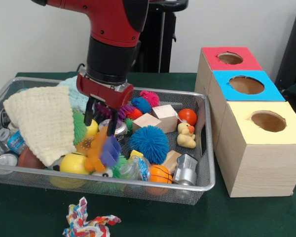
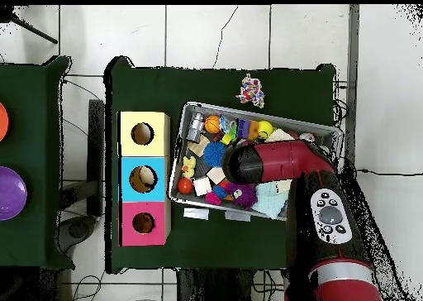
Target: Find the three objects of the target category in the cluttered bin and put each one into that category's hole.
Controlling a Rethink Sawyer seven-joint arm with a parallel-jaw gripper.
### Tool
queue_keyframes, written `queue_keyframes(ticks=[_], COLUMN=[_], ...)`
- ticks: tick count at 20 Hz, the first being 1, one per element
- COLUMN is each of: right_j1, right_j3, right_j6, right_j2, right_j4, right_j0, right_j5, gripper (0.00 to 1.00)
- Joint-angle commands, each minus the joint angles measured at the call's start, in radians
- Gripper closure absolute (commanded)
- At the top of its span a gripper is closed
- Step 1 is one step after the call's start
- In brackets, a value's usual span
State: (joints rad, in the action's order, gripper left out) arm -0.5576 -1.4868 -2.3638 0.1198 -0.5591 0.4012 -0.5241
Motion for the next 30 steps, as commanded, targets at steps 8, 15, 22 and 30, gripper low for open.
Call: queue_keyframes(ticks=[8,15,22,30], right_j1=[-0.011,-0.046,-0.112,-0.100], right_j3=[-0.074,-0.135,-0.187,-0.230], right_j6=[0.044,0.130,0.118,-0.008], right_j2=[-0.018,0.106,0.164,0.156], right_j4=[-0.040,0.035,0.084,0.131], right_j0=[0.006,0.058,0.034,-0.021], right_j5=[0.013,-0.033,-0.080,-0.022], gripper=[0.00,0.00,0.00,0.00])
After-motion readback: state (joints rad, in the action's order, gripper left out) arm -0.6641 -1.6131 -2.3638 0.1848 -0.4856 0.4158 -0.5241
